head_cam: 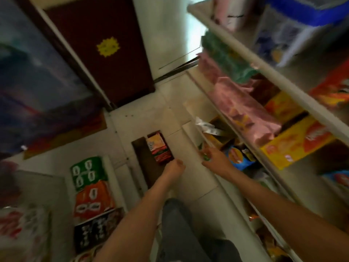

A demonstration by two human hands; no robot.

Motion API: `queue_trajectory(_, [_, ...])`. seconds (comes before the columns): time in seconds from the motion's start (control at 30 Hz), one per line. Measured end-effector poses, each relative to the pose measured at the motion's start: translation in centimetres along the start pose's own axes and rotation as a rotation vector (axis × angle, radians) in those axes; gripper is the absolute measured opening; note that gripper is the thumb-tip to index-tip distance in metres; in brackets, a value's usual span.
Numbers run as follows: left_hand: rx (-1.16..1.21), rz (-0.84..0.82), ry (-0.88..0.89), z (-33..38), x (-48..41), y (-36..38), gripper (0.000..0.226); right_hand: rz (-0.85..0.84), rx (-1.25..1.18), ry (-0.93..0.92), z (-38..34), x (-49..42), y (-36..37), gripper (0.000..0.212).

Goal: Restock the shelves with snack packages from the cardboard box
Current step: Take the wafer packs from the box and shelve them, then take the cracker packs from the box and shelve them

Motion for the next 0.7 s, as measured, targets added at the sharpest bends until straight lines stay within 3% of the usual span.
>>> queue_trajectory(0.33, [0.194,0.121,-0.200,-5.7,-10.4,-12.7,0.027,-0.128,-0.024,0.053,-11.3,-15.1,6.6,0.049])
queue_trajectory(0.7, [0.482,0.219,-0.367,-14.4,-27.4,-14.8,0.030,-0.214,-0.178,0.154,-9.1,-32.6,17.5,0.048])
Point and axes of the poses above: each hand's wrist, its own x-axis away from the middle knuckle, its own y-axis out of the palm, z = x × y, the point moved 6 cm from there along -x, towards the middle knuckle, and after that the axes turned 7 degrees about x, right-handed, at the moved point
